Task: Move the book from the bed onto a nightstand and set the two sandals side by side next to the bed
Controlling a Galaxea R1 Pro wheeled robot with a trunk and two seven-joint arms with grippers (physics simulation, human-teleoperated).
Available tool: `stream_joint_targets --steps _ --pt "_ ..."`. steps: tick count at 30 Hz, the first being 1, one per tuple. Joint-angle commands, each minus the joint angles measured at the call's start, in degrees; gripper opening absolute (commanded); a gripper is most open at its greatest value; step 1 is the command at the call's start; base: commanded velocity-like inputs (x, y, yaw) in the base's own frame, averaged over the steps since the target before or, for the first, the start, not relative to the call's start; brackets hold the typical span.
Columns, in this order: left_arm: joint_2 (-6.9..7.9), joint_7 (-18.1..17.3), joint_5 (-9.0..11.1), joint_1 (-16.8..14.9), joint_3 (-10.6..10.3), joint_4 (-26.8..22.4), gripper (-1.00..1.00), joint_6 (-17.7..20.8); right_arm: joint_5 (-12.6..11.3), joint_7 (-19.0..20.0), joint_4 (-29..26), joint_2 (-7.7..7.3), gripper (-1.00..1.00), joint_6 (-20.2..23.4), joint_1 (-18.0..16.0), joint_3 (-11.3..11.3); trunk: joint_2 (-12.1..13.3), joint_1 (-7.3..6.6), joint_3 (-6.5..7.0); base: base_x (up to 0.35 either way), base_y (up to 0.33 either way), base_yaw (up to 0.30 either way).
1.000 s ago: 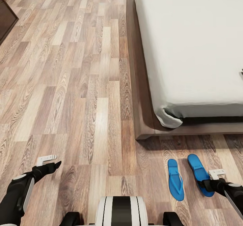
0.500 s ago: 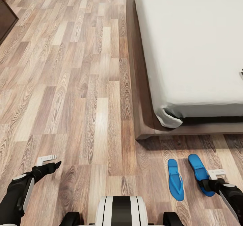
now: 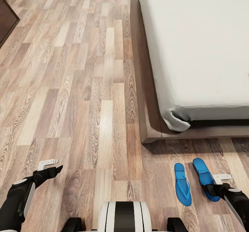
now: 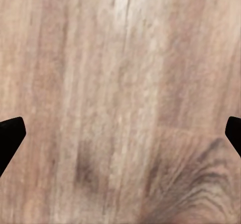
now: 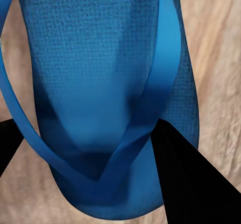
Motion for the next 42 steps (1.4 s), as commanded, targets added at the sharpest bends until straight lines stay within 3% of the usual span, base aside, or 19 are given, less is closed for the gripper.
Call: stream_joint_targets --steps 1,27,33,42 --pt "-0.03 -0.56 -0.61 -0.03 0.15 -0.07 1.0 0.17 0.0 0.26 -0.1 0.02 -1.0 0.39 0.0 -0.21 -0.01 -0.01 -0.03 0.0 0.009 0.0" --pt "-0.08 -0.47 -0.53 -0.04 0.15 -0.03 1.0 0.09 0.0 0.29 -0.1 0.03 -1.0 0.39 0.0 -0.21 -0.01 -0.01 -0.03 -0.025 0.019 0.0" --pt "-1.51 -0.26 -0.6 -0.03 0.15 0.06 1.0 0.07 0.0 0.28 -0.1 0.03 -1.0 0.39 0.0 -0.21 -0.01 -0.01 -0.03 0.0 0.0 0.0" --pt "-1.78 -0.2 -0.66 -0.04 0.15 0.07 1.0 0.07 0.0 0.31 -0.11 0.03 -1.0 0.39 0.0 -0.21 -0.13 0.22 -2.02 0.0 0.0 0.0"
